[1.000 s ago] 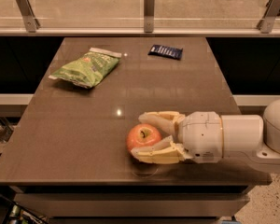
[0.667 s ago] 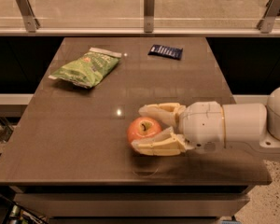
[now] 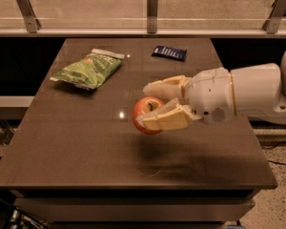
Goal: Move apple near green jalapeno chip bag
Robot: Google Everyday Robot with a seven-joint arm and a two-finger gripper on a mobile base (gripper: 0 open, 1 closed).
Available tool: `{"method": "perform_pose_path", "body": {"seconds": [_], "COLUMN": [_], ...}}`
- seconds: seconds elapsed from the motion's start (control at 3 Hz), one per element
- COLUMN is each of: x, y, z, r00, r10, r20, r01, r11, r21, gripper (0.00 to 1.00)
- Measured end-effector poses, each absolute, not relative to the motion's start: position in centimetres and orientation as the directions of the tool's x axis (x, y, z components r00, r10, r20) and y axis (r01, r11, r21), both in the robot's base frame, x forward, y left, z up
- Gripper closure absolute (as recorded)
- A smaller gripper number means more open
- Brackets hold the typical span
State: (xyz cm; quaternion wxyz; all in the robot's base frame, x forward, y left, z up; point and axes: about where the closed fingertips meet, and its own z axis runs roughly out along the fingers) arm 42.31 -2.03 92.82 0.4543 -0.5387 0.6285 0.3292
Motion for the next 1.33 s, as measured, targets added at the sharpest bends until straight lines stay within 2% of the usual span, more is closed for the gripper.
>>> {"method": "perform_pose_path", "body": {"seconds": [0.67, 1.0, 1.33], "x": [46.1, 46.0, 45.9], "y": [-1.6, -1.3, -1.1], "z": [95.2, 95.4, 95.5], "r00": [-0.024, -0.019, -0.015], "r10": [-0.433, -0.434, -0.435], "r20": [-0.901, -0.901, -0.9], "r01": [-0.978, -0.979, -0.98], "r11": [0.196, 0.192, 0.187], "r21": [-0.069, -0.072, -0.074], "gripper": [1.0, 0.84, 0.63]}}
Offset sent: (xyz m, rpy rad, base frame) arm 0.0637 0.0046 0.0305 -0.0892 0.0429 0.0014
